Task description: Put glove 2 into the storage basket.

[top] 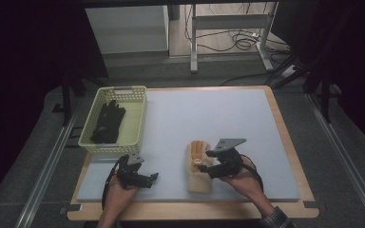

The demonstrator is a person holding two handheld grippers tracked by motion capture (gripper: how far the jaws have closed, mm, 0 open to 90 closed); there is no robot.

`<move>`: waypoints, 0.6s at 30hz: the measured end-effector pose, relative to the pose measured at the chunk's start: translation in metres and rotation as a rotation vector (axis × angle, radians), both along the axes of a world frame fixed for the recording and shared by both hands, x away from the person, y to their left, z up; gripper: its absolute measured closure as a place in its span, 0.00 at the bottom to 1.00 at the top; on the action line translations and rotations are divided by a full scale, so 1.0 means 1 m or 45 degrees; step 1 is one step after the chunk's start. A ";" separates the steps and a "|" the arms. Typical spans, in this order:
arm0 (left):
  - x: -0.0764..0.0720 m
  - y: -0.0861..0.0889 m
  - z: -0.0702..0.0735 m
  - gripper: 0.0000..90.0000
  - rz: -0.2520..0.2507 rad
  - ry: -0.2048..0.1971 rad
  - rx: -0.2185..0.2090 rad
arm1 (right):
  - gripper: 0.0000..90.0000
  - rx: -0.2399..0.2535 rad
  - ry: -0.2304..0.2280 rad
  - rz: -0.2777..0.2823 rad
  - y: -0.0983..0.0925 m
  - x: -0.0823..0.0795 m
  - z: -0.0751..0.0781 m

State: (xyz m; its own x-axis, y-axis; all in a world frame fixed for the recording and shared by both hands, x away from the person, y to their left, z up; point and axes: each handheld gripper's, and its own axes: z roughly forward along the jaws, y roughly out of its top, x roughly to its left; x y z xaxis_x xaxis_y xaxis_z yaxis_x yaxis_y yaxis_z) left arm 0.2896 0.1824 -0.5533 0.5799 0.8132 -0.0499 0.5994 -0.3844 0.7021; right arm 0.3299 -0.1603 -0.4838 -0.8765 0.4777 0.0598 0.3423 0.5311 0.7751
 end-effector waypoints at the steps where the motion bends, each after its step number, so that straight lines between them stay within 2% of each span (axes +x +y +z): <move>1: 0.000 0.000 0.000 0.02 0.000 -0.001 0.000 | 0.38 -0.002 -0.008 -0.018 -0.006 0.001 0.001; 3: 0.000 0.000 0.000 0.02 0.000 -0.001 0.000 | 0.44 -0.019 -0.005 -0.055 -0.019 0.001 0.000; 6: 0.000 0.000 0.000 0.02 -0.004 0.000 0.004 | 0.59 -0.028 0.025 -0.093 -0.035 0.000 -0.008; 9: 0.000 0.000 0.000 0.02 -0.004 -0.001 0.004 | 0.71 -0.056 0.042 -0.096 -0.044 -0.004 -0.019; 14: 0.000 0.000 0.000 0.02 -0.003 -0.001 0.004 | 0.89 -0.053 0.075 -0.052 -0.046 -0.016 -0.033; 18: 0.000 0.000 0.000 0.02 -0.002 -0.002 0.005 | 0.94 -0.067 0.075 -0.009 -0.040 -0.026 -0.041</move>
